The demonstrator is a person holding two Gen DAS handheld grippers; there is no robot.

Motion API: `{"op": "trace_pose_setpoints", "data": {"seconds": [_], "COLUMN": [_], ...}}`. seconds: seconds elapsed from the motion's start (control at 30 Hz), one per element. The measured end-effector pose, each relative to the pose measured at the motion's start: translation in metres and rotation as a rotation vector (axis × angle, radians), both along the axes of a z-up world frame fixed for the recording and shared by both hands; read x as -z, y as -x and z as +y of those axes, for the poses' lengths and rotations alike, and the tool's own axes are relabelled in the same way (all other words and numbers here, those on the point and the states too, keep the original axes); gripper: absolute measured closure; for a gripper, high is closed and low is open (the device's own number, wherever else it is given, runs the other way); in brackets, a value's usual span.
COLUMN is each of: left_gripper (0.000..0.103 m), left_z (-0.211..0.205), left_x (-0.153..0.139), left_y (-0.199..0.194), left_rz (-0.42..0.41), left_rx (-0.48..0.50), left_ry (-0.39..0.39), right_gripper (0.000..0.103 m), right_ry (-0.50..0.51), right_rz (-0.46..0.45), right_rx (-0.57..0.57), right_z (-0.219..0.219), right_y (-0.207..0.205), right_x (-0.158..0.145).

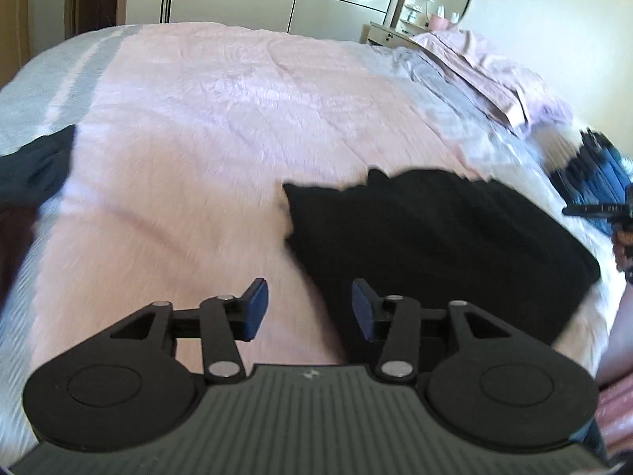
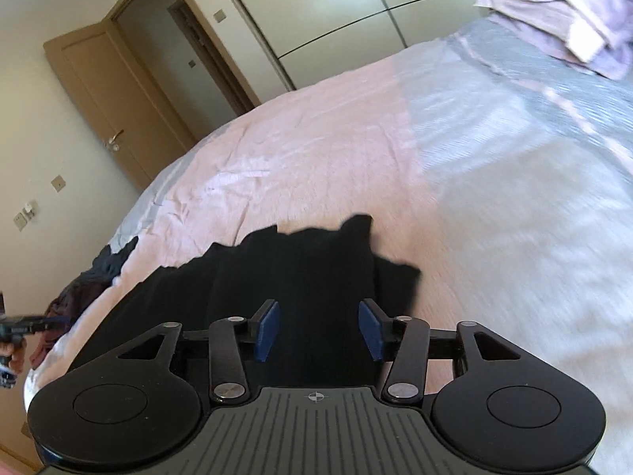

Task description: Fold clothes

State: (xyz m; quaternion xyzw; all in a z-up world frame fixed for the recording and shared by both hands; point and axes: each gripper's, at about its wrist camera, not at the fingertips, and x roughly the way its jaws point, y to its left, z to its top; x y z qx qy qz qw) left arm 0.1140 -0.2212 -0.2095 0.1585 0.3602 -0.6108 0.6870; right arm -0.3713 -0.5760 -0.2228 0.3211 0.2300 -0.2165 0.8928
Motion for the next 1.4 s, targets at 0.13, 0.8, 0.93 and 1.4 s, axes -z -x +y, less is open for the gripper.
{"op": "trace_pose_setpoints", "data": {"seconds": [0.13, 0.8, 0.93, 1.4], "left_gripper": [0.056, 0.093, 0.092, 0.085], "left_z": [-0.065, -0.117, -0.135, -0.151], "left_x": [0.027, 0.039, 0.061, 0.093], "left_y": [-0.024, -0.039, -0.045, -0.050], "left_rz": [0.058, 0.076, 0.073, 0.054], "left_rx": [-0.005, 0.008, -0.027, -0.041], "left_ry": [-0.019, 0.126, 0.077, -0.027], "right_gripper": [0.043, 0.092, 0.092, 0.090], "right_ry": [-0.015, 0.038, 0.090, 0.080], "right_rz": [0.039, -0.025, -0.016, 0.180], "right_rx": [-0.018, -0.007, -0.010, -0.035], "right_z": [-0.041, -0.100, -0.105, -0.121], "right_y": [-0.039, -0.082, -0.099, -0.133], "right_x": [0.017, 0.024, 0.021, 0.069]}}
